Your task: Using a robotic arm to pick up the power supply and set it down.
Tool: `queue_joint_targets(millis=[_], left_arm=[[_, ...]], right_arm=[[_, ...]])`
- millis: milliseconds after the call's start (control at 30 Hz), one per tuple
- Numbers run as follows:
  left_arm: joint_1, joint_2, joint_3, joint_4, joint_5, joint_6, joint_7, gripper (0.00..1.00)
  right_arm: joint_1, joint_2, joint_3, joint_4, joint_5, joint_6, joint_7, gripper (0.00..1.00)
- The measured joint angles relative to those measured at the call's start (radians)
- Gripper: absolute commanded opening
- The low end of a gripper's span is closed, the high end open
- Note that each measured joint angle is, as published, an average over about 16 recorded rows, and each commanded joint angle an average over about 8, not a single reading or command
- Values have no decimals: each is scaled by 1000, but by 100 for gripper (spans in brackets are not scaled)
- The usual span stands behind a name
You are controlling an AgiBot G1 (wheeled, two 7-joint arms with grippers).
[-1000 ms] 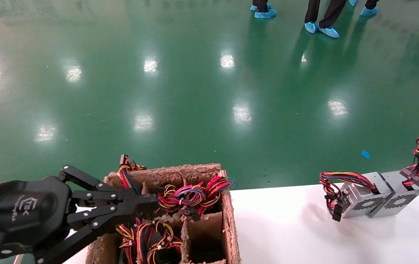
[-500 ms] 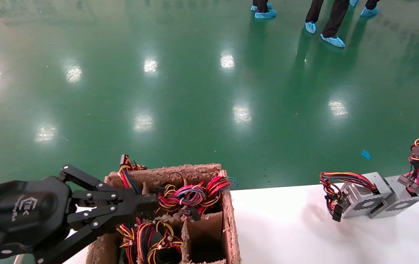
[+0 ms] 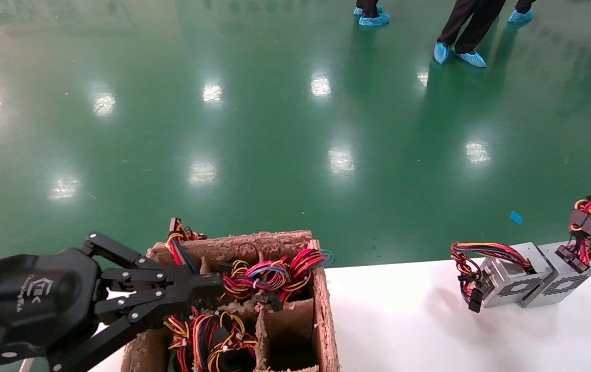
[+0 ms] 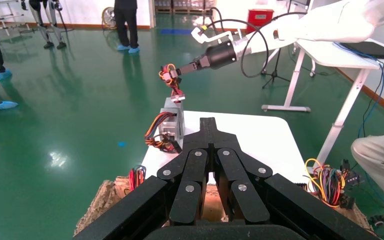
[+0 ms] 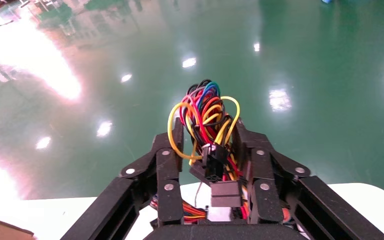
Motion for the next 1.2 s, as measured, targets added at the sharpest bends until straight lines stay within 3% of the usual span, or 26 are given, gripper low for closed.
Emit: queue_joint_targets(millis=[600,1200], left_arm=[[0,0,0,0,0,0,0,0],[0,0,1,0,0,0,0,0]], right_arm=[[-53,16,10,110,16,13,33,100],[-57,9,49,212,76,-82,-60,100]])
